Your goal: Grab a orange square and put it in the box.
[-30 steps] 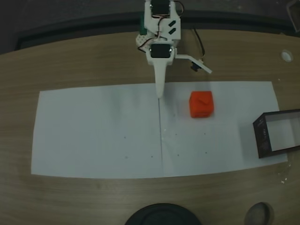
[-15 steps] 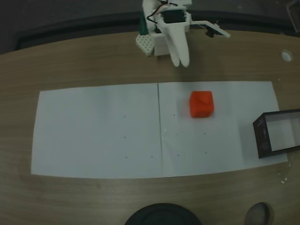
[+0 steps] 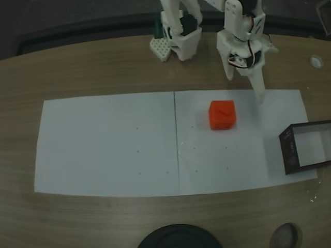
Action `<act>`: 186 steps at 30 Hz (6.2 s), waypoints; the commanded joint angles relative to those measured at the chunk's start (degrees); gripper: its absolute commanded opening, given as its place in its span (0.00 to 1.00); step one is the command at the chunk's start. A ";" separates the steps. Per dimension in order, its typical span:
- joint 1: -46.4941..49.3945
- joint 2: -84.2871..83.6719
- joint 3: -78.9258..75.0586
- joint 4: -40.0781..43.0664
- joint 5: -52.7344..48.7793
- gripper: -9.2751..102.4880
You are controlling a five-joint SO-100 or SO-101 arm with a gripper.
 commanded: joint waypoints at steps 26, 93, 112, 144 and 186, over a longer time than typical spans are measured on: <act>7.91 -9.76 6.50 -12.30 -0.09 0.44; -0.70 -12.92 -53.44 -7.82 -9.76 0.18; -15.21 -39.46 -67.24 -20.04 -0.88 0.18; -16.88 -48.08 -68.99 -25.14 2.37 0.32; 24.61 67.32 -14.33 10.46 -1.41 0.08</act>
